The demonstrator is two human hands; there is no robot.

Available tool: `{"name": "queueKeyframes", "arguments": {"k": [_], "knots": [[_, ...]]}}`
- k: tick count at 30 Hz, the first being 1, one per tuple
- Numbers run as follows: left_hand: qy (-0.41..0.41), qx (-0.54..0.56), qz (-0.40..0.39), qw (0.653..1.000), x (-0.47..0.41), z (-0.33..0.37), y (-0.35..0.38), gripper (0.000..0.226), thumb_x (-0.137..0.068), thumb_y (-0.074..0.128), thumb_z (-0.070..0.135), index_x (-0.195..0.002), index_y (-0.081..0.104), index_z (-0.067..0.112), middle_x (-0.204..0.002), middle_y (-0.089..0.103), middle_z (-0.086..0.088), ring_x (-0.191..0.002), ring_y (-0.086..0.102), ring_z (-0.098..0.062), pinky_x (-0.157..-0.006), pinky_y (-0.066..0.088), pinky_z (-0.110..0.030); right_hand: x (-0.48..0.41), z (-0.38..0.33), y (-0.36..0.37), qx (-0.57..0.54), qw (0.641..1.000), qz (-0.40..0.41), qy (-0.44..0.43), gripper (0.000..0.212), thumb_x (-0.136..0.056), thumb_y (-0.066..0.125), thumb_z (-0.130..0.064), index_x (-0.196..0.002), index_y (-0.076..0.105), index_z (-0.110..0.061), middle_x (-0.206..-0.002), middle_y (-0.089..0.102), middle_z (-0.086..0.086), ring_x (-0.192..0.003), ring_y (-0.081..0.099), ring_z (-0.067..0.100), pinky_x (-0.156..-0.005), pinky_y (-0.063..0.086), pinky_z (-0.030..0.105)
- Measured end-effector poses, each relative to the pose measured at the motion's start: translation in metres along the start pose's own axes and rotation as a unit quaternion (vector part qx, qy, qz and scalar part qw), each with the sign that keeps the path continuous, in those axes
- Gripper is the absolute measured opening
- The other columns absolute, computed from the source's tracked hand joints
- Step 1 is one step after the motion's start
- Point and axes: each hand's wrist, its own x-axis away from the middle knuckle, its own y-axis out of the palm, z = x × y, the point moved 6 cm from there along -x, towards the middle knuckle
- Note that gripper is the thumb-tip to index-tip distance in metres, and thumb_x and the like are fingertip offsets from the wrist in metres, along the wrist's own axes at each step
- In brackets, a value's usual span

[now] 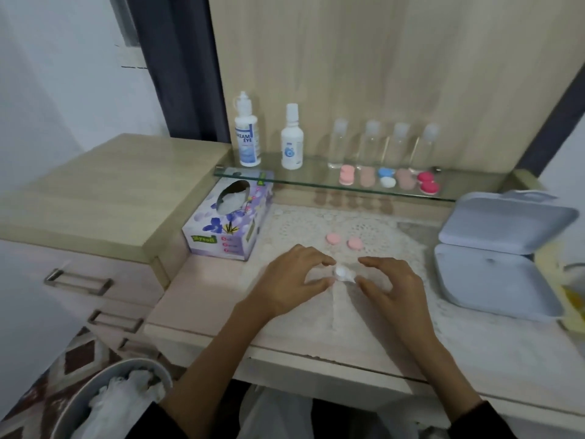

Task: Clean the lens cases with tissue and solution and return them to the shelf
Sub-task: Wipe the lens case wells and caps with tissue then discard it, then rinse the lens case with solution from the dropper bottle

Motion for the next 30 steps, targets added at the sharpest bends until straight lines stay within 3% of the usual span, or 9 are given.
{"name": "queueKeyframes", "arguments": {"k": [4,8,13,30], "knots": [[-0.008,-0.02,-0.013,1.0,-0.016,0.001,0.022,0.047,-0.082,0.052,0.052,-0.12,0.061,0.025,-0.116,0.061,0.007,-0.106,0.051,-0.013,-0.089,0.043,-0.035,0.001,0.019,-0.002,0.01,0.999,-0.027,0.046,0.051,-0.082,0.057,-0.055,-0.118,0.067,-0.02,-0.113,0.066,-0.006,-0.104,0.054,0.014,-0.086,0.043,0.032],[-0.01,-0.032,0.011,0.999,-0.022,0.002,0.025,0.047,-0.077,0.044,0.056,-0.108,0.065,0.028,-0.107,0.063,0.01,-0.1,0.053,-0.013,-0.084,0.043,-0.038,-0.004,0.03,0.005,0.062,0.997,-0.035,0.032,0.041,-0.08,0.074,-0.036,-0.117,0.068,-0.021,-0.109,0.067,-0.003,-0.099,0.054,0.015,-0.082,0.043,0.031],[-0.015,-0.037,0.02,0.999,-0.022,0.003,0.027,0.037,-0.077,0.045,0.057,-0.098,0.064,0.033,-0.1,0.061,0.016,-0.097,0.051,-0.009,-0.083,0.042,-0.037,-0.009,0.033,0.01,0.042,0.999,-0.021,0.013,0.024,-0.08,0.075,-0.033,-0.103,0.074,-0.028,-0.098,0.064,-0.01,-0.093,0.051,0.014,-0.078,0.044,0.031],[-0.009,-0.041,0.023,0.999,-0.022,-0.006,0.033,0.041,-0.079,0.044,0.062,-0.106,0.063,0.038,-0.104,0.056,0.022,-0.1,0.044,0.001,-0.084,0.03,-0.023,-0.005,0.032,0.009,0.037,0.999,0.004,0.01,0.021,-0.079,0.075,-0.032,-0.099,0.074,-0.026,-0.097,0.063,-0.013,-0.091,0.047,0.005,-0.078,0.042,0.029]]}}
